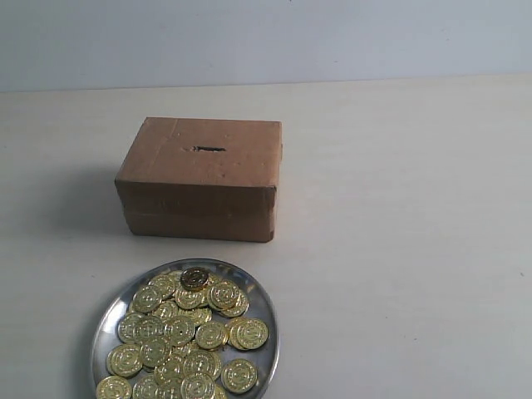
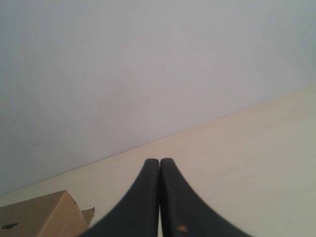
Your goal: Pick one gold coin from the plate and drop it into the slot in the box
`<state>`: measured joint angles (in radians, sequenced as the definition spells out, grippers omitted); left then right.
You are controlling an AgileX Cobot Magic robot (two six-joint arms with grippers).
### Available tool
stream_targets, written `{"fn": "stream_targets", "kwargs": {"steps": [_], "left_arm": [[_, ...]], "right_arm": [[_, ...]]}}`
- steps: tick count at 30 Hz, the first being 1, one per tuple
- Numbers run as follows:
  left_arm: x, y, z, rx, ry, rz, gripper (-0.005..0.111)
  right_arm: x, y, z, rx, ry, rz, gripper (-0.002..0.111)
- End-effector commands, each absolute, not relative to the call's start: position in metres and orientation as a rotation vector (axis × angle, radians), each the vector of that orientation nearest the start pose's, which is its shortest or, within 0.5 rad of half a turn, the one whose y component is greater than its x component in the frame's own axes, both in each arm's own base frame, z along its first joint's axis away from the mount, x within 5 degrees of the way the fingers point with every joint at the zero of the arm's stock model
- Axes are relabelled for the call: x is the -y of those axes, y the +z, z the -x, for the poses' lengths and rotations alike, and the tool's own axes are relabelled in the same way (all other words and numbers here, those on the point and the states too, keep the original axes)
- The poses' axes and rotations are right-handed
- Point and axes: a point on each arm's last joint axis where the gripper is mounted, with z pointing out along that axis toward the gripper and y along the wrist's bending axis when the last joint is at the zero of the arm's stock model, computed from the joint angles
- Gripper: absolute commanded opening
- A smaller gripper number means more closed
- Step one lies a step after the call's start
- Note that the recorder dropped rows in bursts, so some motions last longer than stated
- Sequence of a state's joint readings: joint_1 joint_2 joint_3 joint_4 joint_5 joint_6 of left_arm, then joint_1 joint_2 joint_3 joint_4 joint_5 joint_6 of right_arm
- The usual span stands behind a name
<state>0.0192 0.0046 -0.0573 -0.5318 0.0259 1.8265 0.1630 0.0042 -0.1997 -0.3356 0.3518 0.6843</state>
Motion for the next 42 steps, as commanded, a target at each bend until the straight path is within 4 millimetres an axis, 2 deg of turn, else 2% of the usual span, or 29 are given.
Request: {"fn": "stream_targets", "kwargs": {"steps": [1, 2, 4, 7, 9, 11, 16, 19, 22, 26, 33, 42], "left_arm": [[-0.001, 0.22, -0.055, -1.184, 1.202, -1.073, 0.0], [-0.001, 0.213, -0.056, -1.187, 1.217, -1.09, 0.0], [-0.001, 0.213, -0.056, -1.189, 1.214, -1.097, 0.0], [0.002, 0.203, -0.056, -1.232, 1.172, -1.217, 0.0], [0.002, 0.201, -0.056, -1.27, 1.134, -1.192, 0.0], [0.001, 0.201, -0.056, -1.342, 1.025, -1.07, 0.0], [0.002, 0.202, -0.056, -1.551, 0.476, -0.507, 0.0], [0.003, 0.2, -0.056, -1.61, 0.25, -0.29, 0.0], [0.005, 0.194, -0.056, -1.682, 0.111, -0.19, 0.0], [0.009, 0.181, -0.053, -1.825, 0.043, -0.226, 0.0], [0.009, 0.182, -0.053, -1.824, -0.048, -0.102, 0.0], [0.008, 0.183, -0.053, -1.821, -0.041, -0.091, 0.0]], "right_arm": [[0.004, 0.248, -0.044, -1.611, 0.31, -0.255, 0.0], [0.004, 0.248, -0.044, -1.611, 0.31, -0.255, 0.0], [0.004, 0.248, -0.044, -1.611, 0.31, -0.255, 0.0], [0.004, 0.248, -0.044, -1.61, 0.311, -0.255, 0.0], [0.003, 0.246, -0.044, -1.614, 0.31, -0.254, 0.0], [0.003, 0.239, -0.046, -1.627, 0.31, -0.25, 0.0], [0.002, 0.205, -0.052, -1.73, 0.288, -0.258, 0.0], [0.002, 0.193, -0.054, -1.771, 0.277, -0.263, 0.0], [0.002, 0.185, -0.054, -1.793, 0.272, -0.264, 0.0], [0.001, 0.184, -0.054, -1.793, 0.273, -0.263, 0.0], [0.002, 0.184, -0.054, -1.796, 0.271, -0.264, 0.0], [0.001, 0.184, -0.054, -1.791, 0.274, -0.262, 0.0]]}}
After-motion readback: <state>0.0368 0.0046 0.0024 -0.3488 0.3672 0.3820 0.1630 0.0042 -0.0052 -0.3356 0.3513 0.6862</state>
